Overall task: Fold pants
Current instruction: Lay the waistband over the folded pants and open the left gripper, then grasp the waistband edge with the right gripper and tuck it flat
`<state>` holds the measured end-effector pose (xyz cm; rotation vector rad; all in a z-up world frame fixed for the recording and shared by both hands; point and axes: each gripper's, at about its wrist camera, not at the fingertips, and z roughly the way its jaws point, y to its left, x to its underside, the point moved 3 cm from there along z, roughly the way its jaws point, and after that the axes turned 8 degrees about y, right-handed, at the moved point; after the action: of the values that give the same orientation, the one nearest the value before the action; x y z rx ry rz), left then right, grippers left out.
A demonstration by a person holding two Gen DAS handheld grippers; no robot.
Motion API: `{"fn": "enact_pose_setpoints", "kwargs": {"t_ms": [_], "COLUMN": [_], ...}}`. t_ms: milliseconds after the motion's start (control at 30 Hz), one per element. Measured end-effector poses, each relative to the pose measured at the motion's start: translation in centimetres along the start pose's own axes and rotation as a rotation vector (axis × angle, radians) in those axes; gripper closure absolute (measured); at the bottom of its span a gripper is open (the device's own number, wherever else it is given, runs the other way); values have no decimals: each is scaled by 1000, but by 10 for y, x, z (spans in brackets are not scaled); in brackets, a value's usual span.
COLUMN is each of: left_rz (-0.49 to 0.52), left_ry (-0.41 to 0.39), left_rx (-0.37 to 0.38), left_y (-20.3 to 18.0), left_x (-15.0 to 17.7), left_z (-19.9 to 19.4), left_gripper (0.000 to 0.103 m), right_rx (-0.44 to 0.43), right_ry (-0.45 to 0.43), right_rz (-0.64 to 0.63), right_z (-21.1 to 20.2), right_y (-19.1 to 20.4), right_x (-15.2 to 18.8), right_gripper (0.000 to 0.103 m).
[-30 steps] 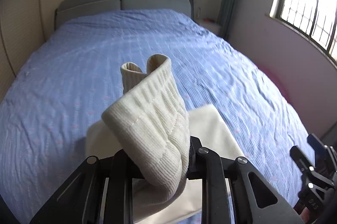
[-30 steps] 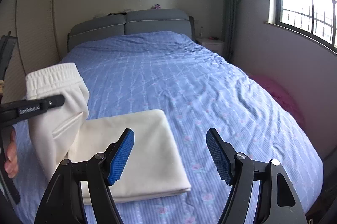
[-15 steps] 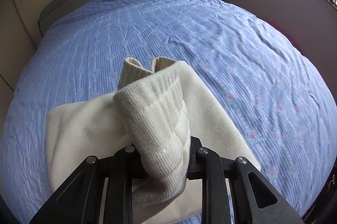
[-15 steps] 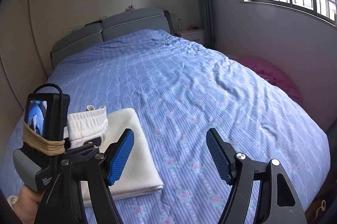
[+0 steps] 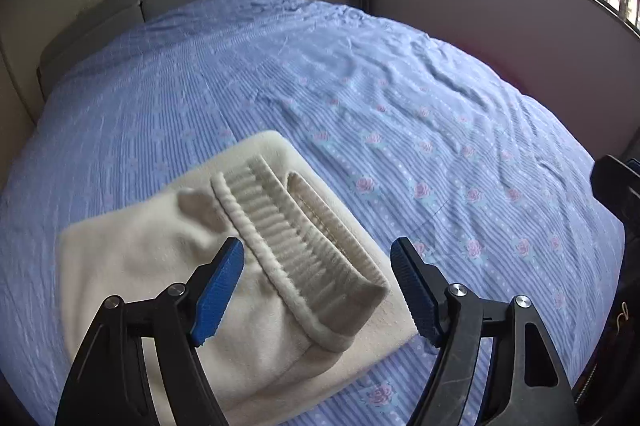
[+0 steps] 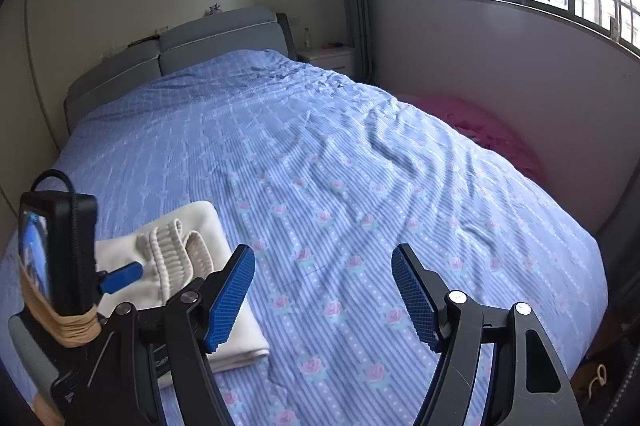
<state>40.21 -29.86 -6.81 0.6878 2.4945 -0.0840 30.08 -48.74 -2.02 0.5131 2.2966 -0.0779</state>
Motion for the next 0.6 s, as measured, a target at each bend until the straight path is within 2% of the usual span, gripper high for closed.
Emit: {"fn": "enact_pose_setpoints", "kwargs": {"t_ms": [100, 267, 333, 400, 467, 600], "left_rz": [-27, -125, -177, -226, -261, -348], "left_ry": [-61, -98, -75, -65, -69, -70], "left_rx": [8, -93, -129, -133, -145, -146], "left_y": [26, 93, 119, 142, 159, 181], "left_x": [9, 31, 42, 54, 66, 86], "left_z": [-31, -65, -70, -72, -74, -66], "left_gripper": [27, 23, 23, 23, 23, 23], "right_rx": [-37, -167, -224, -285, -311, -359], "right_ry": [-5, 15, 58, 120, 166, 187], "right_rz": [-11, -78, -108, -141, -176, -216], "right_z": [-3, 4, 16, 32, 48, 73], "right_y": [3, 35, 55, 76, 94, 115], "right_x": [0, 5, 9, 13, 17, 19], "right_gripper": [32, 32, 32, 32, 32, 32]}}
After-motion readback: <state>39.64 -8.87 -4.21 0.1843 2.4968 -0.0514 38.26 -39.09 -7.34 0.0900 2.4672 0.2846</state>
